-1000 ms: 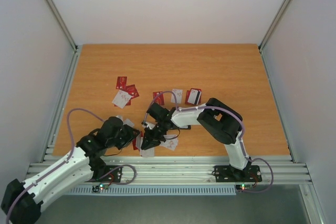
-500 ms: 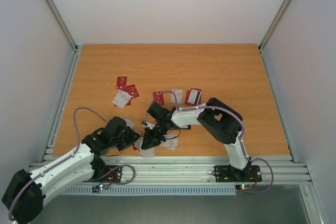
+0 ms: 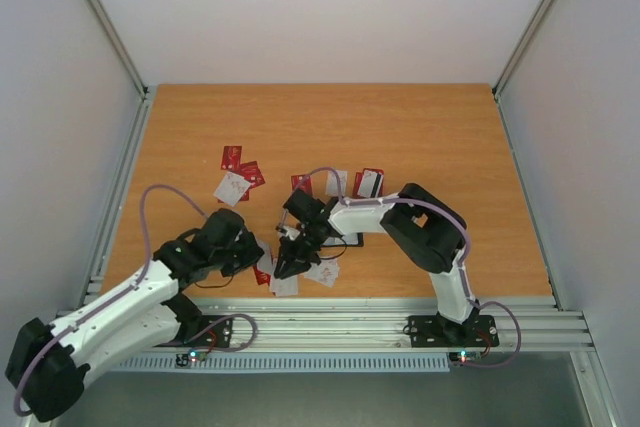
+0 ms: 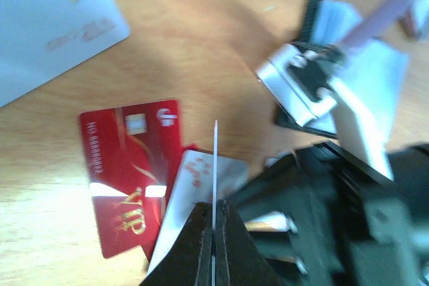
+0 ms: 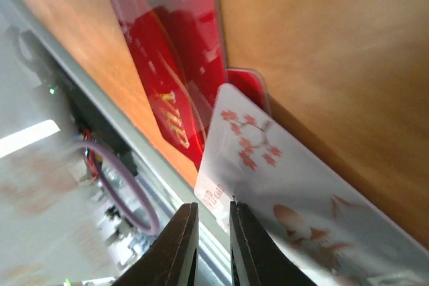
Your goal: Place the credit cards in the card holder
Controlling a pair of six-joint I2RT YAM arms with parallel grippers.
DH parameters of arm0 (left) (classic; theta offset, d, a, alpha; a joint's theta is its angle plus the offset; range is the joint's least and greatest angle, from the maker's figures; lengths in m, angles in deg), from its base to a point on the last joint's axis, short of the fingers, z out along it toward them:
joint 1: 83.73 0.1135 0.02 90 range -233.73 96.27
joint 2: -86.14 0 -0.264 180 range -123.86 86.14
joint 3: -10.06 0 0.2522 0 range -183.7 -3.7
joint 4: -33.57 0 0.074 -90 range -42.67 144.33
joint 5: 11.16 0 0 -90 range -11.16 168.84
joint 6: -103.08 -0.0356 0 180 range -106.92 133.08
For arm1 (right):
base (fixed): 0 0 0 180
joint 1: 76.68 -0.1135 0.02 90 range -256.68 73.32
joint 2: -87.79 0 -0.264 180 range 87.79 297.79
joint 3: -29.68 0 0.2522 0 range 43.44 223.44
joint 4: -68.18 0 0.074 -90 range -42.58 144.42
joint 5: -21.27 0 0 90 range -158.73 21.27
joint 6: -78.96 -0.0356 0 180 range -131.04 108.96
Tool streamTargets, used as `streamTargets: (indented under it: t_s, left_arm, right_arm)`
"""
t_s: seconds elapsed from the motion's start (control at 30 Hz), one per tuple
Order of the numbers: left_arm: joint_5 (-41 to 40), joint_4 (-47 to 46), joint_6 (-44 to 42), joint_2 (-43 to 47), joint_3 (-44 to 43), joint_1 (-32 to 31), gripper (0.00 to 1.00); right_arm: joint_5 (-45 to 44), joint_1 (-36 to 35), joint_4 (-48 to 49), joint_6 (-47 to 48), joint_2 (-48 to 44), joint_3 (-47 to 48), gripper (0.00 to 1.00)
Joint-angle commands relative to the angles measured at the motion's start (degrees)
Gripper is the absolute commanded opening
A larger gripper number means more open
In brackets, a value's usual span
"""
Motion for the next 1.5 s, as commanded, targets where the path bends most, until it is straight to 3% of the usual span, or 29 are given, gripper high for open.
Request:
streamTargets:
  t_s: [0.0, 0.27, 0.5, 0.87, 1.07, 1.47]
  left_arm:
    - [-3.0, 9.5, -7.4, 3.4, -8.5, 0.0, 0.00]
    - [2.1, 6.9, -19.0, 3.0, -14.7, 0.0, 0.00]
    - [14.3, -8.0, -24.9, -12.1, -19.9, 0.3, 0.00]
    - [34.4, -17.4, -27.1, -41.8, -32.7, 3.2, 0.00]
    - [35.5, -13.1, -29.3, -51.1, -39.0, 3.3, 0.00]
    - [31.7, -3.9, -34.9, -59.3, -44.3, 3.8, 0.00]
  right_arm:
    - [-6.5, 3.8, -7.6, 2.5, -5.3, 2.6, 0.17]
    - [-7.6, 14.4, -19.4, 8.3, -20.4, 0.8, 0.21]
    - [-10.3, 27.1, -24.1, 10.9, -29.1, -5.9, 0.24]
    - [-9.9, 33.8, -18.5, 9.1, -25.3, -8.9, 0.24]
    - [-8.0, 35.0, -16.0, 9.8, -20.3, -9.4, 0.24]
    - [-6.7, 35.1, -14.7, 11.8, -13.9, -8.8, 0.19]
